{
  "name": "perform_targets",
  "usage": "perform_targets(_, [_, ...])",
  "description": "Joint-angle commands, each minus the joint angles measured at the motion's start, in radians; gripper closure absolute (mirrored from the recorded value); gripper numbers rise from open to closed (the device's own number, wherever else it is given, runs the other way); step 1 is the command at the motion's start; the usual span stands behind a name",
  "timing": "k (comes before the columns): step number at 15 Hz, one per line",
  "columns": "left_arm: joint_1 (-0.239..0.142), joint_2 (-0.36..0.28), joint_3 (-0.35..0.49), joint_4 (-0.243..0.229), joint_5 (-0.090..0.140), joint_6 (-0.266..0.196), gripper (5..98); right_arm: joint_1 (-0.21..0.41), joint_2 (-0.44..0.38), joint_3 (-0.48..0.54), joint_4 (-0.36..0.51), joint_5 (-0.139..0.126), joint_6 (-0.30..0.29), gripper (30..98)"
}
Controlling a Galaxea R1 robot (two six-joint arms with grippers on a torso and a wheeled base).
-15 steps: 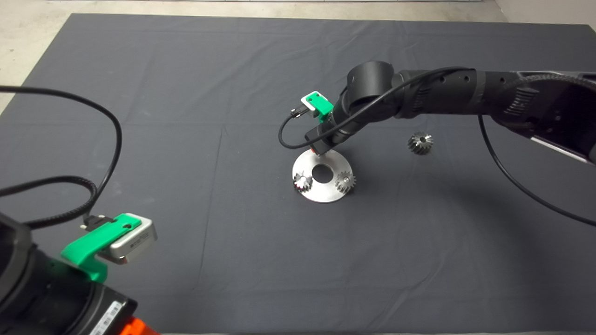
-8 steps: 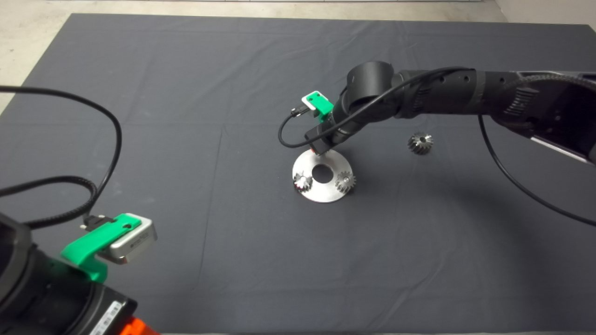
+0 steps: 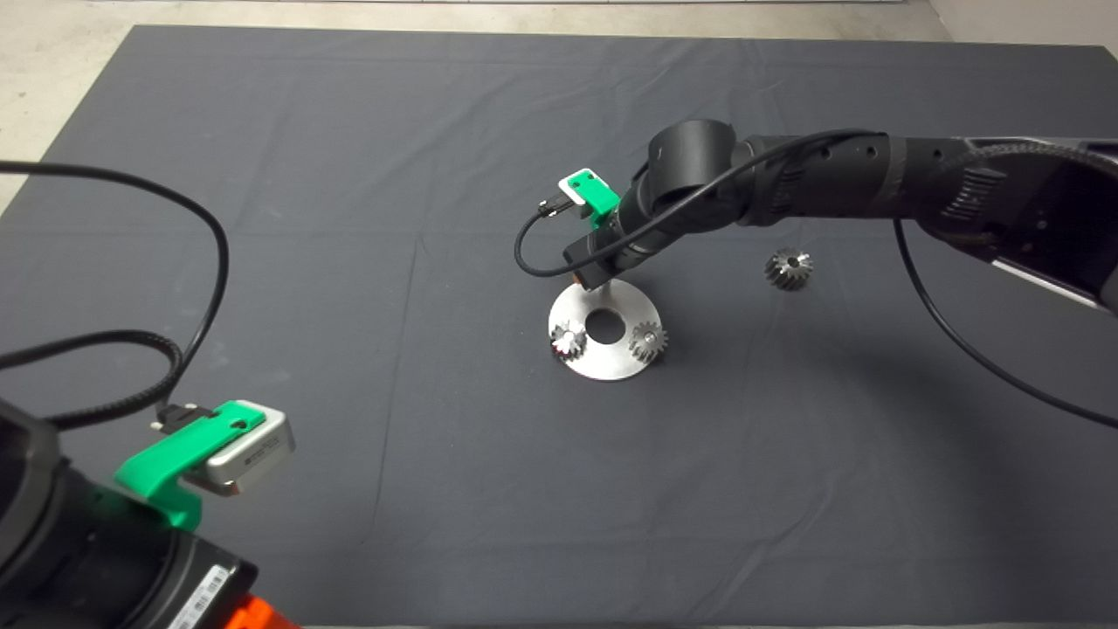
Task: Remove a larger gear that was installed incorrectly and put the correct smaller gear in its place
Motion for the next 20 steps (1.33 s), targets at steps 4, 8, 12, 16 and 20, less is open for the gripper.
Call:
perform_targets(4, [-0.002,0.0,0.009,0.005,-0.001,-0.001,10.7,0.023,-0.024,0.049,-0.036,-0.005,0.006,87.4])
perform_targets(8, [0.006,0.0,0.009,0.005,-0.001,-0.001,10.7,0.022,-0.022,0.049,-0.036,-0.007,0.006,87.4])
perform_targets(12, [0.024,0.0,0.009,0.005,-0.003,-0.001,10.7,0.018,-0.024,0.049,-0.037,-0.007,0.006,87.4])
perform_targets(16, [0.024,0.0,0.009,0.005,-0.006,-0.001,10.7,0.019,-0.025,0.045,-0.045,-0.008,0.006,87.4])
perform_targets(20, [0.024,0.0,0.009,0.005,-0.006,-0.001,10.7,0.019,-0.025,0.042,-0.053,-0.008,0.006,87.4])
